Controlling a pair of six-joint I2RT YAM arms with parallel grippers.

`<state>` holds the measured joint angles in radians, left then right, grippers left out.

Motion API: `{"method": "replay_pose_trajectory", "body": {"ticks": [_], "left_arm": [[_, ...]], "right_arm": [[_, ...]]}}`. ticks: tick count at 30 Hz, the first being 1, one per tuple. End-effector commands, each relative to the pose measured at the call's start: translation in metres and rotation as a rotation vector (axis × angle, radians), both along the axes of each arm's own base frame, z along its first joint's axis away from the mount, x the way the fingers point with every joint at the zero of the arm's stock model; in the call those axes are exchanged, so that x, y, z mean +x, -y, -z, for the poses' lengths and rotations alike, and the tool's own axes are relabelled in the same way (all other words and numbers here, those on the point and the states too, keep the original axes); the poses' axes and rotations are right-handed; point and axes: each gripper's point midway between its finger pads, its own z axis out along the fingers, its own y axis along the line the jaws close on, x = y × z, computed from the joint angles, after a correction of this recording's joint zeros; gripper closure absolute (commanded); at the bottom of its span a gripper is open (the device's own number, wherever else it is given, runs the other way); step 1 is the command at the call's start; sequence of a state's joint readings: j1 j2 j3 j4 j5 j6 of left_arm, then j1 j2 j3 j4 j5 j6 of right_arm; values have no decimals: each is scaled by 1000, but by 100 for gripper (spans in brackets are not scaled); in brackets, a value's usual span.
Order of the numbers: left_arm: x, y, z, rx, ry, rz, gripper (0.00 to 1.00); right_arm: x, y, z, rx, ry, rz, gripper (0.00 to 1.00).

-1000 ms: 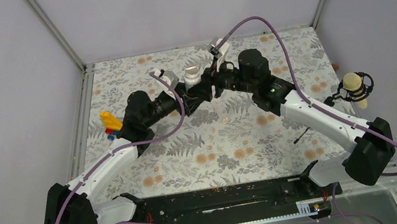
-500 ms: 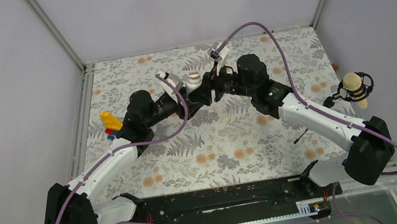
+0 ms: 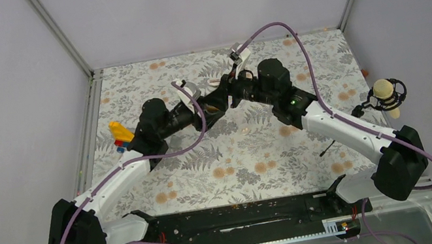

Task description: Sort the pills into containers

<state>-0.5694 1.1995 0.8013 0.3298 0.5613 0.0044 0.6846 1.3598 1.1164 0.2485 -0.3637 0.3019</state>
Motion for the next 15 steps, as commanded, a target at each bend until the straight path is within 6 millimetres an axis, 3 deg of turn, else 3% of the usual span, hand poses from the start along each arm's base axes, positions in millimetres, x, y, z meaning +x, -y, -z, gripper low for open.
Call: {"method": "replay_pose_trajectory", "body": {"ticks": [1,4,5,10,15], "left_arm": [[8,0,-38,-75,81,-29,71],[13,-9,-32,-60,46,-96,13],[14,-13,-28,-45,38,-121,3],[14,-48,-10,10,-1,-295,1],[17,-111,-18,-21,-57,-631,1]], "right_arm": [[2,-3,-12,9,26,-5,78],[7,3,-5,-25,48,34,80],[12,6,-2,-34,61,62,80],[27,5,20,-59,112,106,79],[32,2,71,-165,125,153,78]]}}
